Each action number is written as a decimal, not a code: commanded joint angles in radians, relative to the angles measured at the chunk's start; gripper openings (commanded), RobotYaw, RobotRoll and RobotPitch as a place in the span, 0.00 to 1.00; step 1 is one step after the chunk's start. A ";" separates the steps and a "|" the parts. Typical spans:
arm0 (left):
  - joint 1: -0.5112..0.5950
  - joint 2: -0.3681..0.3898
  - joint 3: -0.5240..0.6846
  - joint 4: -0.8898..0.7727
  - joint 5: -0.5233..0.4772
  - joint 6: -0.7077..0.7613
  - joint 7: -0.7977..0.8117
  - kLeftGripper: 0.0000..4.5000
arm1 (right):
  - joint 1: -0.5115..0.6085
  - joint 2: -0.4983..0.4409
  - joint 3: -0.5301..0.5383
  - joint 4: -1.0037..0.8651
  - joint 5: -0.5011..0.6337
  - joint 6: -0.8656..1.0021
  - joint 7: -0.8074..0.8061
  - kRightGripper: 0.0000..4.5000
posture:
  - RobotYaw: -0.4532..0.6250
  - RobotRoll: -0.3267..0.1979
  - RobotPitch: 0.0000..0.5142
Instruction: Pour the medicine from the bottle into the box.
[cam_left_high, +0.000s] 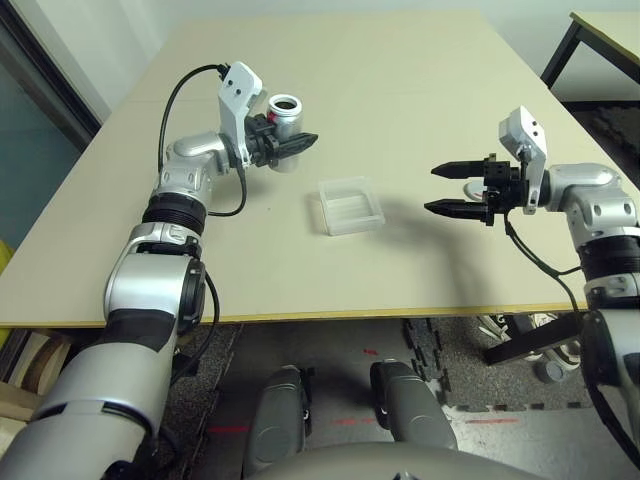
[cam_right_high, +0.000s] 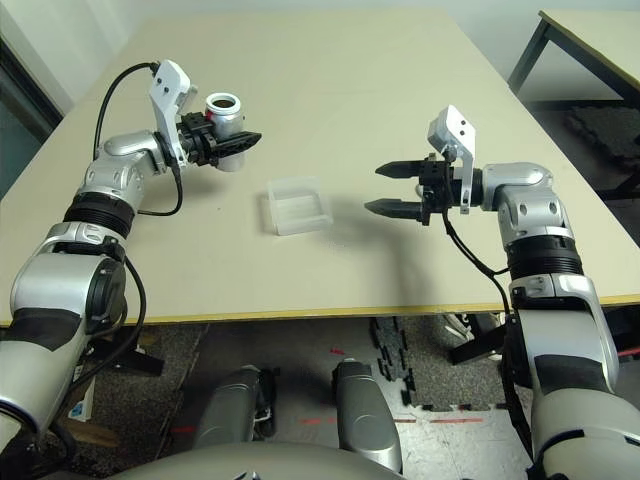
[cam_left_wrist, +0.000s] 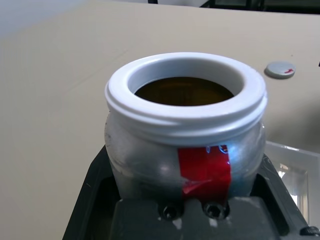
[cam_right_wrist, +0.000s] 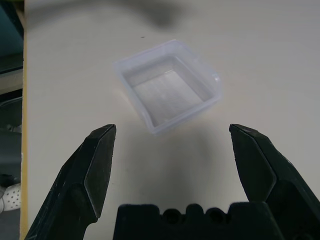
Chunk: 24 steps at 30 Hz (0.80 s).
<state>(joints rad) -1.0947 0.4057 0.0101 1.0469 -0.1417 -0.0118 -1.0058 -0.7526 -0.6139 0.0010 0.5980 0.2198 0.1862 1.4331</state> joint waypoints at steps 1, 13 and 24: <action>-0.034 0.005 -0.011 0.035 0.037 -0.022 0.005 0.60 | 0.020 0.013 0.024 -0.027 0.002 0.002 -0.008 1.00 | 0.21 0.62 0.14; -0.124 0.016 -0.396 0.103 0.553 -0.438 0.357 0.60 | 0.023 0.054 0.020 0.001 0.013 -0.007 -0.072 1.00 | 0.22 0.62 0.13; -0.325 -0.080 -0.923 0.215 1.169 -0.632 0.913 0.60 | 0.005 0.092 0.007 0.022 0.038 0.006 -0.114 1.00 | 0.22 0.62 0.13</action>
<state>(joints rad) -1.3860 0.3296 -0.8469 1.2375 0.9422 -0.6295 -0.1607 -0.7382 -0.5280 0.0237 0.6005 0.2467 0.1891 1.3286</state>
